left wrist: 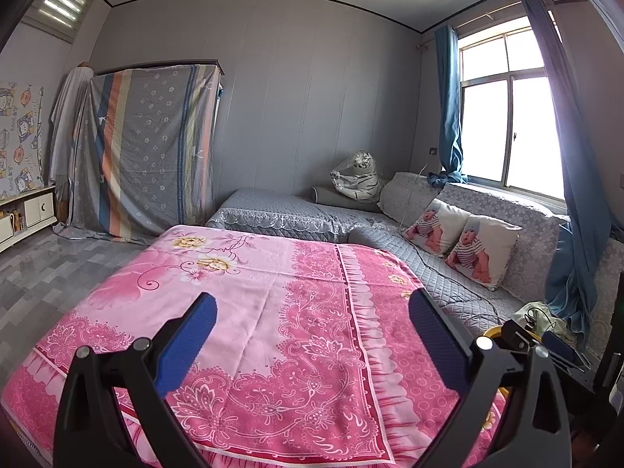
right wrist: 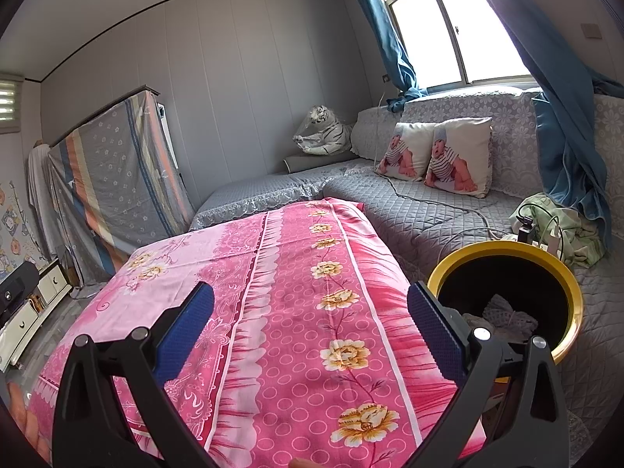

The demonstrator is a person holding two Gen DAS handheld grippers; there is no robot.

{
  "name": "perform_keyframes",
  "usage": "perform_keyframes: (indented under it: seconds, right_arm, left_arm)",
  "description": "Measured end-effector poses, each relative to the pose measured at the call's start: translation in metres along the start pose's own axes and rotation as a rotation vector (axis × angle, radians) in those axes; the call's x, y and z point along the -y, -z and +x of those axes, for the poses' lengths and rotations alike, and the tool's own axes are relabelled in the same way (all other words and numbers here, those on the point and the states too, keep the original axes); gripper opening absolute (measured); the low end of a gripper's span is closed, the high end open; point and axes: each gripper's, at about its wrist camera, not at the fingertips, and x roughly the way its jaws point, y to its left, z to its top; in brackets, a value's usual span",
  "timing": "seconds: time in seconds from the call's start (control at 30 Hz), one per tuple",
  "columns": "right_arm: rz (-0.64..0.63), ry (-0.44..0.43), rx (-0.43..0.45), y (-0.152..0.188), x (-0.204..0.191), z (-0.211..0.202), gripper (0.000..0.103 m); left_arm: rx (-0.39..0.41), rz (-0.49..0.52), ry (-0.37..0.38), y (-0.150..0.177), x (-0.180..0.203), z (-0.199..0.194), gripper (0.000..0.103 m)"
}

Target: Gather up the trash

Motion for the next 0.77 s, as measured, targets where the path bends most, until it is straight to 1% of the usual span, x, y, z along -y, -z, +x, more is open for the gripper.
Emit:
perform_keyframes:
  seconds: [0.4,0.47,0.77]
  right_arm:
    - [0.003,0.004,0.001,-0.0012,0.0004,-0.0011,0.095]
    - [0.004,0.004,-0.002,-0.0015,0.0004,-0.0008,0.095]
    - [0.005,0.006,-0.003,-0.0019,-0.0001,-0.0002,0.095]
  left_arm:
    - [0.013,0.008,-0.006,0.0008,0.0025,-0.0037,0.095]
    - [0.018,0.003,-0.017,0.0014,0.0022,-0.0032,0.095]
    - [0.017,0.008,-0.027,0.0015,0.0035,-0.004,0.095]
